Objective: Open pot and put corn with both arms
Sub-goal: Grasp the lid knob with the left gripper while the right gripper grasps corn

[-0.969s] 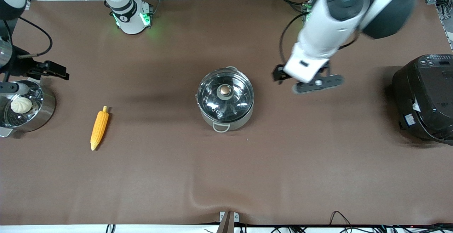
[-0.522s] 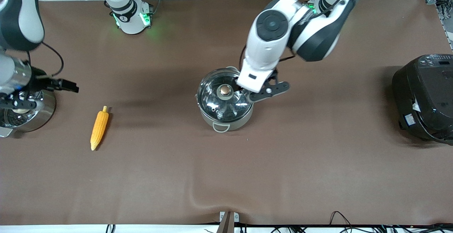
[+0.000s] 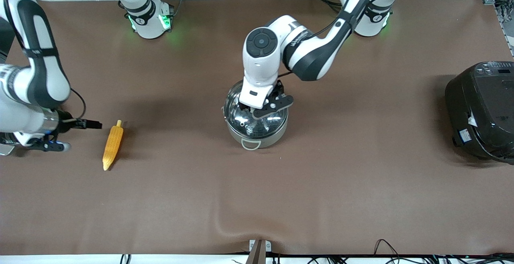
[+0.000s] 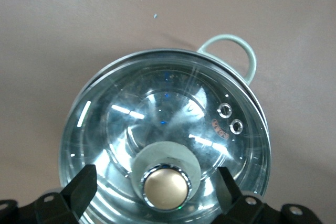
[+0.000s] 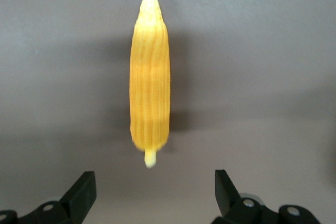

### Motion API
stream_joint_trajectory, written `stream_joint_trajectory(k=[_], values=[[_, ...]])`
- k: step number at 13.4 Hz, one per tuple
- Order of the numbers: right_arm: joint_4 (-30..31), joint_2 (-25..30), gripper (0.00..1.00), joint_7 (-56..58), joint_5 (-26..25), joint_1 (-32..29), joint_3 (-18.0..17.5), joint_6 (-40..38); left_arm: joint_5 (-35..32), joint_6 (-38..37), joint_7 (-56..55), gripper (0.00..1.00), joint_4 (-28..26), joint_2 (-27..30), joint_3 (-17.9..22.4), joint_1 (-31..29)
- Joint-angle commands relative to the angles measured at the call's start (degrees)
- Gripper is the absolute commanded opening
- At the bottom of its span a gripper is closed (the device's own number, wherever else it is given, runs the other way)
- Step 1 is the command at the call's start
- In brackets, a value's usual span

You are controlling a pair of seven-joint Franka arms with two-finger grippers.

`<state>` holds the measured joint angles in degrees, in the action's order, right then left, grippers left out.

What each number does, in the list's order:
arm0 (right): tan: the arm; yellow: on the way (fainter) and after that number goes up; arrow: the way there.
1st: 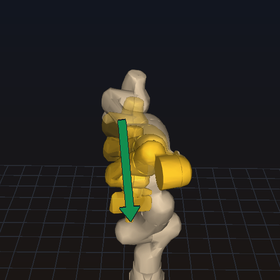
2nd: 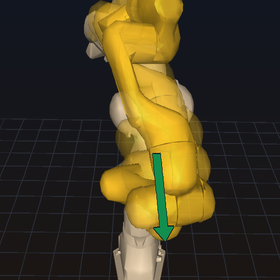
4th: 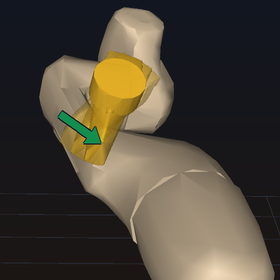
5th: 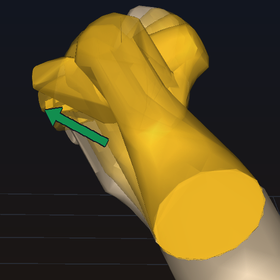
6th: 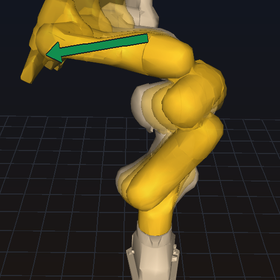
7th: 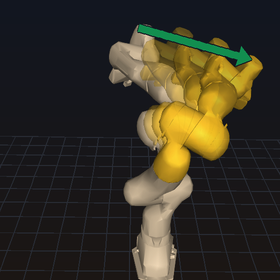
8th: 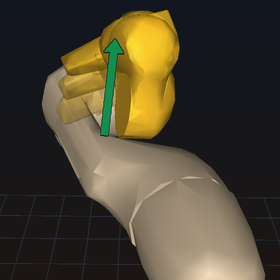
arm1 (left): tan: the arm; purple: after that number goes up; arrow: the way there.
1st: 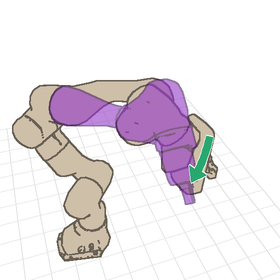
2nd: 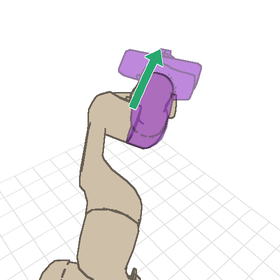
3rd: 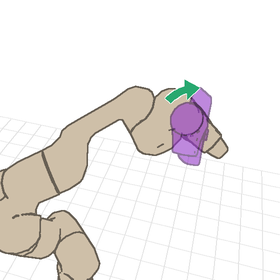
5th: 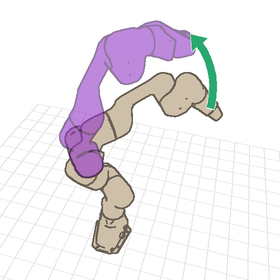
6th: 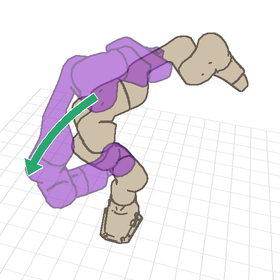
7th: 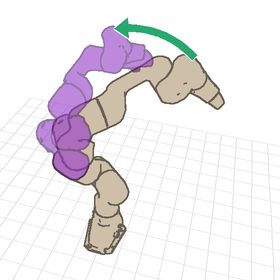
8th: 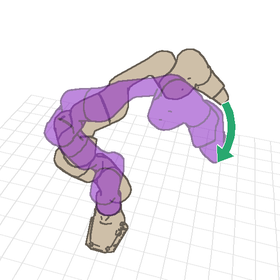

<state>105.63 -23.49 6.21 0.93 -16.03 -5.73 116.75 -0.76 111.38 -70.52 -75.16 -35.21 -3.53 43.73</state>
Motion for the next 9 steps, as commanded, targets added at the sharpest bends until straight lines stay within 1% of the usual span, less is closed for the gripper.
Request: stream_joint_trajectory(k=[1,4,7,8,9], values=[[-0.9,-4.9,1.00,-0.1,-0.5,0.0,-0.3,5.7,-1.1,0.5,-1.6,1.00,1.8,-1.4,0.5,1.4],[-0.9,-9.5,1.00,-4.0,-0.5,1.9,-0.3,12.2,-1.1,0.5,-4.4,1.00,1.5,-2.8,0.5,2.1],[-0.8,-11.4,1.00,-5.1,-0.9,2.8,-0.3,13.2,-1.3,0.4,-4.1,1.00,1.1,-2.7,0.5,2.1],[-0.8,-11.9,1.00,-4.6,-1.8,2.7,-0.3,13.2,-1.4,0.4,-4.0,1.00,1.1,-2.7,0.5,2.1],[-0.9,-12.0,1.00,-4.5,-3.3,2.4,-0.3,13.2,-1.4,0.4,-3.9,0.94,1.0,-2.7,0.5,2.1]])
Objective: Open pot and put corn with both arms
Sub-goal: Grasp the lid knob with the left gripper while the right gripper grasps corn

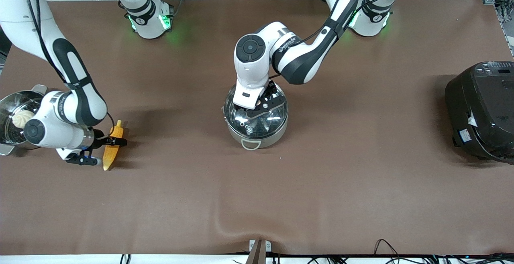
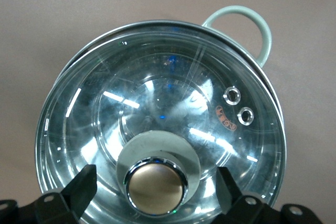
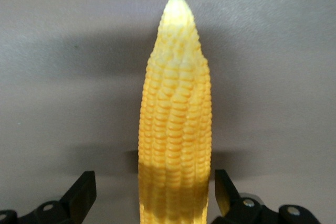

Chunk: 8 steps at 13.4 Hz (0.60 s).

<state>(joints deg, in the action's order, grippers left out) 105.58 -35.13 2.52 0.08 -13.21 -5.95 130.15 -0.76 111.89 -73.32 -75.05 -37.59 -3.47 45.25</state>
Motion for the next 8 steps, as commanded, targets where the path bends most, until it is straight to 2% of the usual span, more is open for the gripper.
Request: stream_joint_trajectory(k=[1,2,3,4,6,8], values=[[-0.8,-0.4,0.68,-0.8,-3.1,-0.4,0.0,-0.2,-1.4,-0.1,-1.2,0.88,0.9,-0.3,0.4,0.6],[-0.8,-0.3,0.32,-0.8,-3.2,-0.3,0.0,-0.5,-1.4,-0.1,-1.3,0.81,0.9,-0.2,0.4,0.5],[-0.7,-0.2,0.12,-0.8,-3.2,-0.2,0.0,-0.7,-1.4,-0.1,-1.6,0.75,0.9,-0.3,0.3,0.6],[-0.7,0.0,0.03,-0.4,-3.2,-0.3,0.0,-0.9,-1.4,-0.1,-1.7,0.74,0.8,-0.3,0.1,0.9],[-0.7,0.0,0.02,1.0,-3.2,-0.5,-0.1,-0.9,-1.2,-0.1,-1.8,0.67,0.5,-0.1,0.1,1.2],[-0.7,0.3,0.02,2.4,-3.2,-0.6,-0.1,-1.5,-1.2,-0.2,-1.8,0.46,0.3,-0.2,0.1,1.2]])
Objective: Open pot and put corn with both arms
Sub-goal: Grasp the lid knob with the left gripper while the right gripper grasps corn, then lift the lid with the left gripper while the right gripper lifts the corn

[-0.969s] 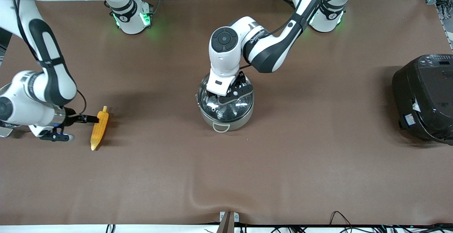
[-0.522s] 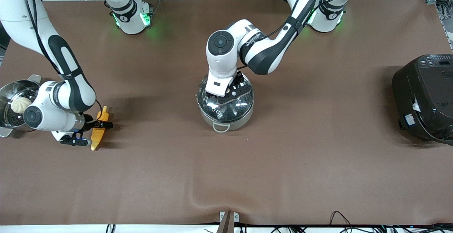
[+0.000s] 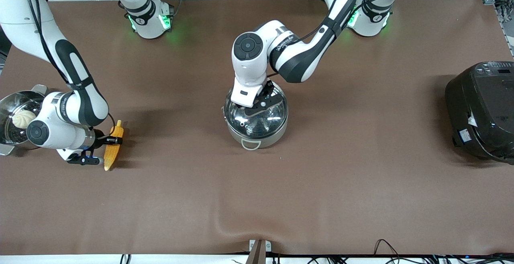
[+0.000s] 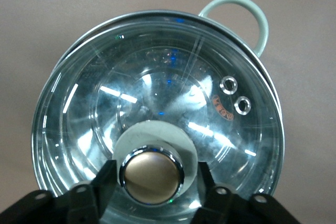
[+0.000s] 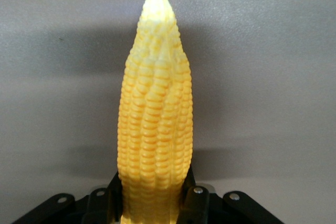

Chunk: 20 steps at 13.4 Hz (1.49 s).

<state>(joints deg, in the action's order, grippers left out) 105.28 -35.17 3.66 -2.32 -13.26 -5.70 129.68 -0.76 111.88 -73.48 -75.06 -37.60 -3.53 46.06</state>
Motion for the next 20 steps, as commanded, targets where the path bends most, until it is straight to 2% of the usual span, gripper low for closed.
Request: stream_joint_trajectory(k=[1,3,4,7,9,12,16,18,20], values=[[-0.4,0.6,0.02,1.4,-0.8,-0.5,-0.4,-1.4,-1.3,-0.2,-1.7,0.33,0.1,-0.4,0.2,0.5],[-0.5,1.5,0.02,1.5,-0.8,-0.4,-0.4,-2.7,-1.3,-0.7,-1.3,0.07,-0.3,-0.4,0.2,0.4],[-0.5,2.4,0.02,1.6,-0.8,0.0,-0.4,-3.9,-1.3,-1.0,-1.1,0.01,-0.3,0.0,0.2,0.1],[-0.7,5.9,0.02,1.5,-0.8,1.7,-0.6,-8.7,-1.3,-1.2,-1.0,0.00,-0.3,1.6,0.5,-1.1],[-1.0,8.5,0.02,1.5,-0.8,3.3,-0.8,-12.0,-1.4,-3.9,-1.0,0.00,-0.3,4.5,0.6,-1.9],[-2.9,12.0,0.02,0.7,-0.5,8.1,-0.8,-17.3,-1.5,-11.9,0.8,0.00,-0.4,10.8,0.6,-4.4],[-7.4,12.9,0.02,0.6,0.1,12.7,-1.1,-24.4,-1.4,-20.5,10.4,0.00,-1.4,16.8,0.5,-11.2],[-7.9,14.4,0.04,0.4,0.1,16.7,-1.0,-25.0,-1.4,-22.8,16.8,0.00,-4.0,18.9,0.5,-15.1],[-8.9,14.6,0.04,-2.5,0.1,21.1,-1.0,-25.1,-1.5,-22.8,22.0,0.00,-9.0,21.5,0.5,-19.6]])
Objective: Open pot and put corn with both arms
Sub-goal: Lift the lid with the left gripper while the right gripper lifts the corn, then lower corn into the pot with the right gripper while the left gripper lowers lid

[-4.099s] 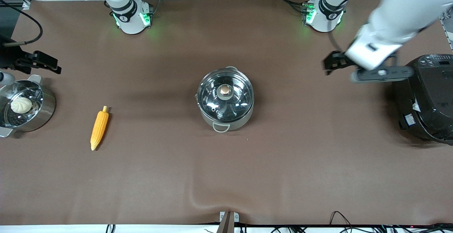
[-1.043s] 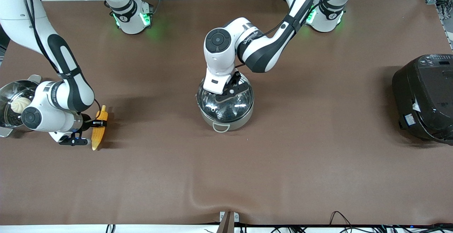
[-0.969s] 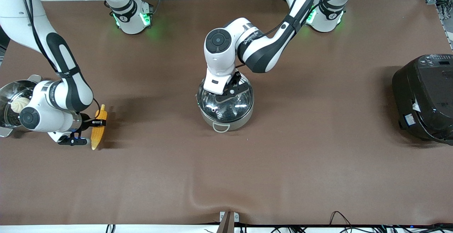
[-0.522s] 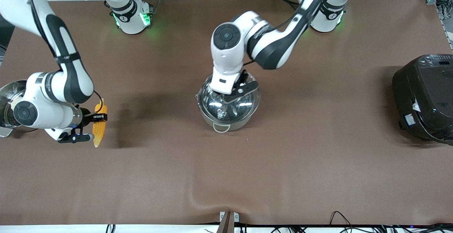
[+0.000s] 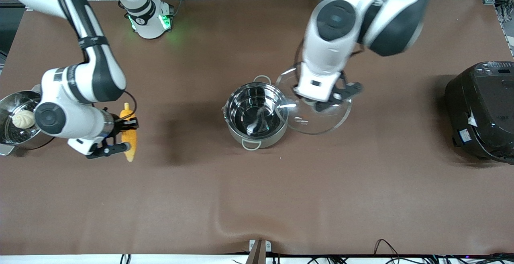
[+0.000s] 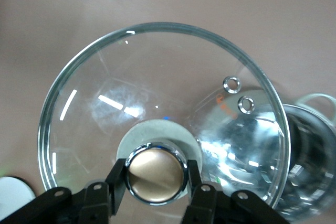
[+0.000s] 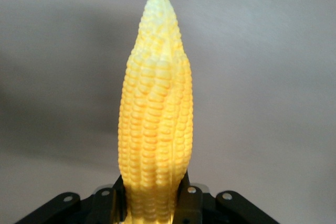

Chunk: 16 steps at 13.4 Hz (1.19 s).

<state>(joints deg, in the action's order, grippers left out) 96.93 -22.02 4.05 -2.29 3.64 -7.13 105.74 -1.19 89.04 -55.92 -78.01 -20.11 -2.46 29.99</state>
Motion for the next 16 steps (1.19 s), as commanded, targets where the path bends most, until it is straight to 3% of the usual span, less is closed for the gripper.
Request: stream_joint_trajectory(k=[1,3,6,14,16], values=[[-1.1,1.5,0.04,-6.0,0.1,6.7,0.5,-1.2,-1.4,0.2,7.0,0.00,-8.3,4.9,-0.5,-5.6],[-2.7,1.8,0.04,-11.0,-0.2,13.2,0.5,-0.6,-4.9,1.8,9.6,0.00,-13.0,6.3,-0.7,-8.4],[-5.4,1.2,0.03,-12.0,-0.4,22.6,0.6,5.6,-5.9,14.6,10.0,0.00,-26.0,9.8,-0.7,-11.5],[-14.7,-9.7,0.02,-6.0,-6.8,33.3,0.8,8.6,-6.0,44.1,10.3,0.00,-45.3,9.1,-0.7,-16.6],[-17.3,-12.8,0.01,-6.3,-9.7,35.9,0.8,9.3,-7.9,48.5,11.3,0.00,-48.5,9.0,-0.7,-17.4]])
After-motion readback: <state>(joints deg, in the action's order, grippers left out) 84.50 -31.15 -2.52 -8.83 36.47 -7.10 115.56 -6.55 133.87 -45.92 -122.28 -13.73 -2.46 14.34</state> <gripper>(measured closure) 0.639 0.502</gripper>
